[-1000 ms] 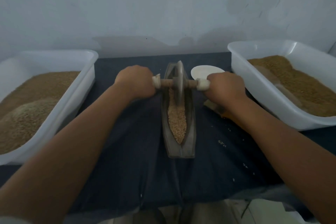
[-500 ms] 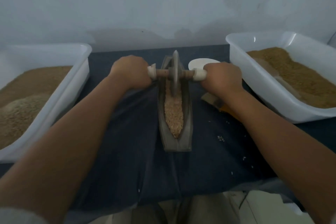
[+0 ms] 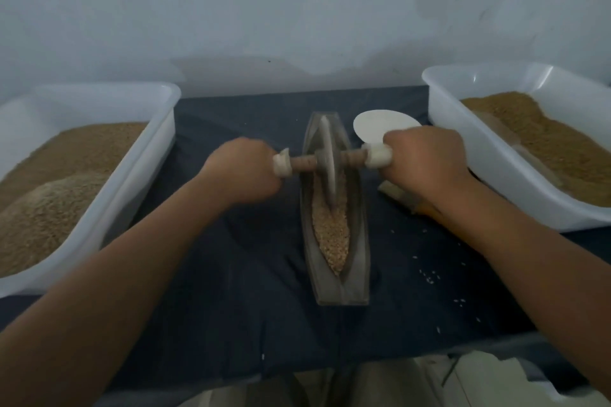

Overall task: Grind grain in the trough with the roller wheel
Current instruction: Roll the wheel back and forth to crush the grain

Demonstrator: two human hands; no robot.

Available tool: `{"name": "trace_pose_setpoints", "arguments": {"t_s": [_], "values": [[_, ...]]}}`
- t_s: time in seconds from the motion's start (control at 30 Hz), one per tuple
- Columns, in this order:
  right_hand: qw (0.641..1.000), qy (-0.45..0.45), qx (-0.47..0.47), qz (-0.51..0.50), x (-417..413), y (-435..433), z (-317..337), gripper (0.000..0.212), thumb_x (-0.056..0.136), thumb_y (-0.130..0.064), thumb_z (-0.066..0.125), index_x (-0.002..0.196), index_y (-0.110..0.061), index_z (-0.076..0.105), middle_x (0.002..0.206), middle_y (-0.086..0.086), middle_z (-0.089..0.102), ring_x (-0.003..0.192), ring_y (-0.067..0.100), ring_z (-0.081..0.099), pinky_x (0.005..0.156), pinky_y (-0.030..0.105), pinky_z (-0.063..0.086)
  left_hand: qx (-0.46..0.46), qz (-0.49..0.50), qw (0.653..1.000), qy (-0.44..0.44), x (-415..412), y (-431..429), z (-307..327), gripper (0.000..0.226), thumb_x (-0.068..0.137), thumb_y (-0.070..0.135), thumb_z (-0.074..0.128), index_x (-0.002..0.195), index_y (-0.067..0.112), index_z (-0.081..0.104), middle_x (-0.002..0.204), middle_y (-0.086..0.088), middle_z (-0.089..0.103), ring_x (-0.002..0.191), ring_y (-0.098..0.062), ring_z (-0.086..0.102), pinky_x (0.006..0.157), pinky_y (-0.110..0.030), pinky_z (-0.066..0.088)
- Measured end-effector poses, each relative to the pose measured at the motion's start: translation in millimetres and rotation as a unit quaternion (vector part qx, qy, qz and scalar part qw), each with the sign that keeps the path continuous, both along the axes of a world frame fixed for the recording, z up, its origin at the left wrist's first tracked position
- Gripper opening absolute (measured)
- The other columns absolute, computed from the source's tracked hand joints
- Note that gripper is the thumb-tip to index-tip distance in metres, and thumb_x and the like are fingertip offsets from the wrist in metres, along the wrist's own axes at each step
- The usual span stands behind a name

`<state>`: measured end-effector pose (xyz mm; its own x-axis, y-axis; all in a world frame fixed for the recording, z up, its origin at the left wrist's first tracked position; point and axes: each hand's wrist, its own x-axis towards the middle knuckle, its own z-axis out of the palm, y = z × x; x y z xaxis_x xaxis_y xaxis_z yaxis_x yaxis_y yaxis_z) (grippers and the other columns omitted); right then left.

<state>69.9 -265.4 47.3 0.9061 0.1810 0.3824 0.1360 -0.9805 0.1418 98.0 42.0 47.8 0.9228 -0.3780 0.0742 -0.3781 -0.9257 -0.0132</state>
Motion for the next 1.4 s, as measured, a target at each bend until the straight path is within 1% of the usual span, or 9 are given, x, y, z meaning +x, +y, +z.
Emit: {"name": "trace_pose_setpoints", "arguments": {"t_s": [0.2, 0.43, 0.57, 0.7, 0.8, 0.97, 1.13, 1.27, 1.4], "values": [[0.999, 0.030, 0.014, -0.040, 5.8, 7.0, 9.2, 0.028, 0.087, -0.040, 0.068, 0.070, -0.027, 0.051, 0.067, -0.004, 0.054, 0.065, 0.025, 0.056, 0.056, 0.032, 0.040, -0.019, 0.026, 0.999, 0.020, 13.5, -10.3, 11.3, 0.027, 0.085, 0.045, 0.060, 0.070, 0.023, 0.056, 0.075, 0.003, 0.062, 0.070, -0.024, 0.060, 0.070, -0.037, 0.055], [0.998, -0.019, 0.035, 0.040, -75.8, -8.6, -11.9, 0.029, 0.073, -0.052, 0.061, 0.065, -0.030, 0.045, 0.050, -0.009, 0.044, 0.043, 0.021, 0.049, 0.043, 0.026, 0.038, 0.024, -0.053, 0.996, 0.065, -31.9, 18.0, 3.2, 0.026, 0.073, 0.048, 0.057, 0.062, 0.024, 0.059, 0.054, 0.008, 0.059, 0.052, -0.007, 0.057, 0.048, -0.026, 0.043], [0.999, -0.007, 0.017, -0.034, -13.0, -0.9, -5.2, 0.032, 0.081, -0.053, 0.068, 0.070, -0.027, 0.054, 0.059, -0.008, 0.050, 0.055, 0.023, 0.055, 0.049, 0.027, 0.035, -0.005, 0.025, 1.000, -0.001, 12.6, -4.1, 5.1, 0.035, 0.078, 0.050, 0.059, 0.060, 0.021, 0.053, 0.060, 0.004, 0.057, 0.056, -0.017, 0.057, 0.050, -0.028, 0.037], [0.997, 0.028, 0.022, -0.062, 29.3, 11.2, 8.7, 0.022, 0.090, -0.046, 0.065, 0.078, -0.028, 0.058, 0.076, -0.001, 0.064, 0.069, 0.023, 0.057, 0.061, 0.033, 0.044, -0.018, 0.085, 0.995, -0.040, 32.7, -19.4, 12.9, 0.037, 0.086, 0.054, 0.061, 0.069, 0.021, 0.058, 0.071, 0.001, 0.061, 0.064, -0.022, 0.059, 0.061, -0.034, 0.050], [0.997, 0.044, 0.014, -0.056, -5.1, 6.8, 4.6, 0.027, 0.085, -0.049, 0.064, 0.071, -0.028, 0.055, 0.063, -0.009, 0.049, 0.066, 0.025, 0.059, 0.055, 0.030, 0.034, 0.004, 0.031, 0.999, 0.023, 6.9, -10.4, 18.5, 0.028, 0.082, 0.047, 0.061, 0.070, 0.021, 0.059, 0.071, 0.003, 0.061, 0.065, -0.019, 0.059, 0.065, -0.035, 0.054], [0.999, 0.010, 0.043, 0.011, -81.8, -6.0, -9.8, 0.034, 0.073, -0.061, 0.054, 0.060, -0.042, 0.028, 0.048, -0.017, 0.030, 0.044, 0.015, 0.040, 0.047, 0.019, 0.016, 0.038, -0.052, 0.998, 0.004, -46.7, 10.9, 11.8, 0.028, 0.068, 0.052, 0.051, 0.059, 0.026, 0.055, 0.054, 0.010, 0.054, 0.051, -0.005, 0.049, 0.047, -0.023, 0.031], [0.996, 0.054, 0.047, -0.056, -20.6, 3.4, -5.7, 0.026, 0.086, -0.051, 0.064, 0.074, -0.030, 0.055, 0.065, -0.010, 0.050, 0.065, 0.022, 0.057, 0.055, 0.030, 0.032, 0.034, 0.024, 0.999, -0.029, 11.2, -12.6, 18.0, 0.031, 0.078, 0.052, 0.056, 0.066, 0.023, 0.056, 0.068, 0.006, 0.059, 0.060, -0.019, 0.056, 0.060, -0.033, 0.049], [0.995, 0.029, 0.065, -0.069, 19.5, 18.6, 14.1, 0.030, 0.091, -0.048, 0.065, 0.075, -0.024, 0.057, 0.065, -0.007, 0.045, 0.067, 0.024, 0.053, 0.058, 0.031, 0.031, -0.007, 0.075, 0.996, -0.037, 44.8, -19.4, 18.7, 0.044, 0.084, 0.063, 0.055, 0.070, 0.022, 0.060, 0.076, 0.000, 0.064, 0.064, -0.022, 0.058, 0.064, -0.035, 0.050], [0.996, 0.065, 0.035, -0.050, -13.5, 9.7, 12.6, 0.020, 0.089, -0.039, 0.066, 0.077, -0.025, 0.060, 0.071, -0.004, 0.058, 0.072, 0.028, 0.063, 0.060, 0.034, 0.045, 0.001, 0.037, 0.999, -0.001, 6.0, -10.5, 11.3, 0.035, 0.082, 0.055, 0.053, 0.068, 0.024, 0.060, 0.071, 0.004, 0.064, 0.063, -0.019, 0.060, 0.059, -0.033, 0.049]]}}
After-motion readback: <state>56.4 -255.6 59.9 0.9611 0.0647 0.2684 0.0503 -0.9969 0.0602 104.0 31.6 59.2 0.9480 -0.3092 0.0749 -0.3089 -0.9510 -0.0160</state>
